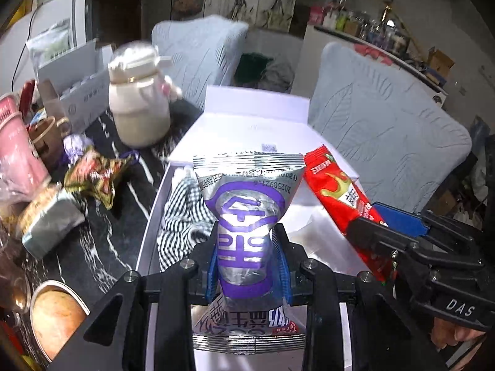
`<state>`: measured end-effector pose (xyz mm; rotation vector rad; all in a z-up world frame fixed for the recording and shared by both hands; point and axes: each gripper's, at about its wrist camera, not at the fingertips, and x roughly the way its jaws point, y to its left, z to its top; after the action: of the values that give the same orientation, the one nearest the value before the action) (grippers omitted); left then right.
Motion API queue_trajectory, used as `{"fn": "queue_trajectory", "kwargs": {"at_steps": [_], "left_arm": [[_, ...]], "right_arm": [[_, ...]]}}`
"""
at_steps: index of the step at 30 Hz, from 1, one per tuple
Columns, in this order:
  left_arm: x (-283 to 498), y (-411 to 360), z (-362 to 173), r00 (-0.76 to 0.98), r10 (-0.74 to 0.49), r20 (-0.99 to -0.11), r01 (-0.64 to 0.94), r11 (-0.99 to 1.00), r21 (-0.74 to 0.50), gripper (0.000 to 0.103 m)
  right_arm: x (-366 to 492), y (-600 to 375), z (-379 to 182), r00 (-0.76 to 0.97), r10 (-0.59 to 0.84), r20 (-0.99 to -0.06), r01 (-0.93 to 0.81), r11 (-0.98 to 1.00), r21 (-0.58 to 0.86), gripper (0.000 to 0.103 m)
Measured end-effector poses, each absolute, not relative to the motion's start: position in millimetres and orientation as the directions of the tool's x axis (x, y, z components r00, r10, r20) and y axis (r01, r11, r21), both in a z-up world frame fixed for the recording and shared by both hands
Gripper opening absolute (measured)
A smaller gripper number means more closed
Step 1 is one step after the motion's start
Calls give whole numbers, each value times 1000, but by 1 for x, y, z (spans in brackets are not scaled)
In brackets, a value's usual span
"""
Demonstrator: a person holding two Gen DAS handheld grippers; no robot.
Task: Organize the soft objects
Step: 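Lower both snack bags into the box and open both grippers, then withdraw both open grippers from the box back over the table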
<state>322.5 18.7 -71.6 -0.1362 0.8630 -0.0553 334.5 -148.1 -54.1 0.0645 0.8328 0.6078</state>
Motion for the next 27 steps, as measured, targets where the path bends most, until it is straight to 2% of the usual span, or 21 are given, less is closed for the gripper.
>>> {"fn": "queue_trajectory", "kwargs": {"at_steps": [15, 18, 19, 21, 23, 27], "left_arm": [[331, 14, -82, 598, -50, -800, -25, 996, -81, 31], [329, 13, -79, 587, -40, -809, -37, 996, -76, 32], [328, 13, -78, 582, -28, -813, -44, 997, -66, 34], [326, 10, -76, 583, -12, -813, -50, 997, -50, 44], [322, 8, -71, 591, 9, -807, -60, 998, -33, 61], [312, 3, -54, 625, 34, -780, -61, 998, -6, 62]], "right_arm": [[348, -140, -73, 470, 446, -762, -452, 863, 226, 45], [346, -143, -70, 471, 434, -768, -440, 870, 222, 57], [344, -145, -68, 474, 431, -768, -433, 873, 223, 57], [341, -148, -65, 476, 424, -770, -428, 877, 218, 57], [336, -150, -60, 482, 422, -768, -428, 878, 214, 57], [325, -155, -47, 505, 422, -753, -429, 880, 205, 57]]}}
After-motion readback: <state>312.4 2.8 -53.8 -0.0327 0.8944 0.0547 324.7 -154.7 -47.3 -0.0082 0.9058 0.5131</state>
